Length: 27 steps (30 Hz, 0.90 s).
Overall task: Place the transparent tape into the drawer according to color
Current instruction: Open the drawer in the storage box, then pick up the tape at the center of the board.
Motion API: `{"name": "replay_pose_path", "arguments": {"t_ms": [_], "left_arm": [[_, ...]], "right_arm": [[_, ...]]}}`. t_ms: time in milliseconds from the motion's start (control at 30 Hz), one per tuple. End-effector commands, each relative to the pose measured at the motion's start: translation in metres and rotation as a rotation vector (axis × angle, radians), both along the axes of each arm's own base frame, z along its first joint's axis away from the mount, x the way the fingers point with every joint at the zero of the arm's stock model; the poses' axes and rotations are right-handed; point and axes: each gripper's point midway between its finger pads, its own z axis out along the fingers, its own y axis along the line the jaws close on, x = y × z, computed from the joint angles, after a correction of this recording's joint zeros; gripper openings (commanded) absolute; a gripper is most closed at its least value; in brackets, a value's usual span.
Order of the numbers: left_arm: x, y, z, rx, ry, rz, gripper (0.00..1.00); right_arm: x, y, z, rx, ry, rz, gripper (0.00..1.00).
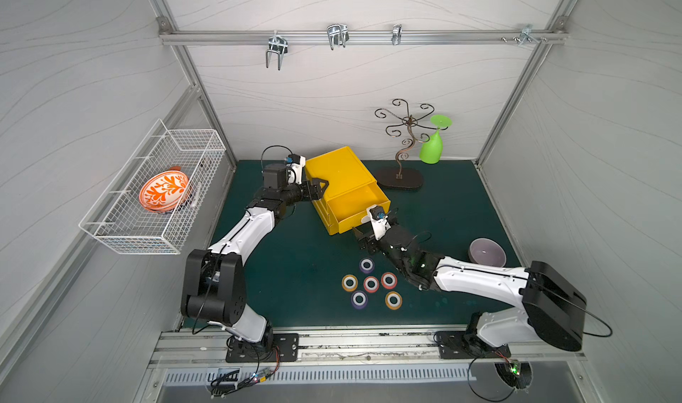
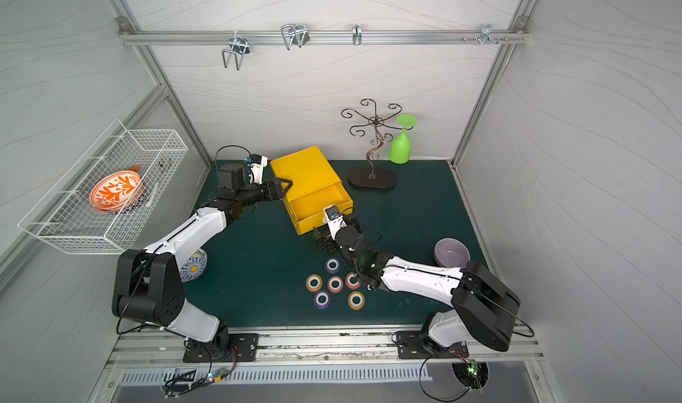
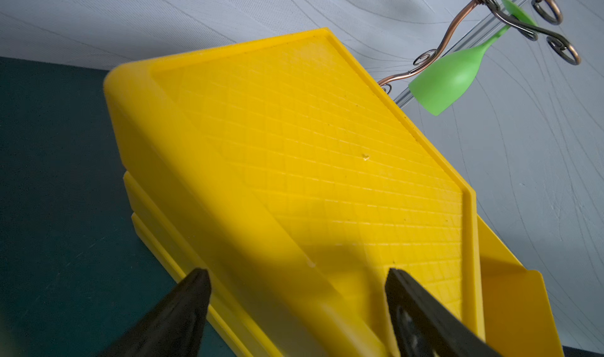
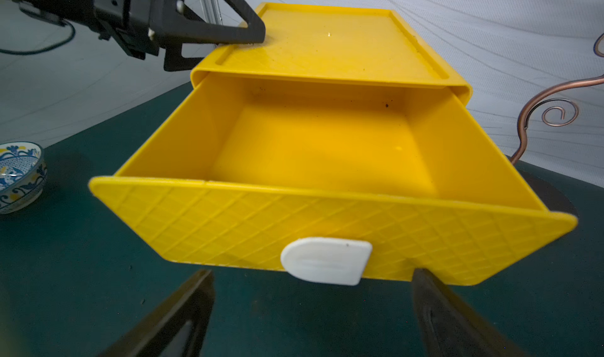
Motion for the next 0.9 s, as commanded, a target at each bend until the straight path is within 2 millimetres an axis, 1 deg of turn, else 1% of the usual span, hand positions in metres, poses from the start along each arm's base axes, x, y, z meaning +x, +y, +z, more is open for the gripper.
{"name": "replay_pose_path", "arguments": {"t_ms": [0,33,167,300,367,433,533,600,667,733,867], "left_arm": [[-0.009,0.000,0.015,0.013,-0.027,-0.004,0.95],[-0.012,0.002,0.018,0.017,-0.033,0.003,0.99],[-0.025,0.008,0.028,0.031,-0.046,0.027,1.00],[-0.042,0.009,0.039,0.010,-0.042,0.032,1.00],[-0.052,0.010,0.039,0.001,-0.026,0.032,1.00],[-0.064,0.012,0.035,-0.002,0.005,0.038,1.00],[-0.083,0.016,0.025,0.001,0.046,0.051,1.00],[-0.094,0.017,0.018,-0.001,0.068,0.055,1.00],[-0.104,0.017,0.012,-0.009,0.093,0.050,1.00],[-0.114,0.014,0.007,-0.033,0.120,0.037,1.00],[-0.126,0.011,-0.003,-0.064,0.164,0.023,0.99]], "right_arm": [[-0.012,-0.005,0.009,0.003,0.035,0.025,0.99],[-0.015,-0.007,0.009,-0.004,0.052,0.036,0.99],[-0.029,-0.024,0.003,-0.031,0.140,0.037,0.99],[-0.045,-0.052,-0.011,-0.042,0.325,0.023,0.99],[-0.055,-0.065,-0.017,-0.036,0.418,0.039,0.99],[-0.066,-0.076,-0.020,-0.016,0.496,0.075,0.99],[-0.073,-0.094,-0.026,-0.015,0.581,0.052,0.99],[-0.077,-0.103,-0.031,-0.053,0.649,0.030,0.99],[-0.083,-0.106,-0.038,-0.107,0.721,0.034,0.99],[-0.092,-0.107,-0.051,-0.174,0.810,0.040,0.99],[-0.108,-0.110,-0.073,-0.223,0.943,0.039,0.99]]}}
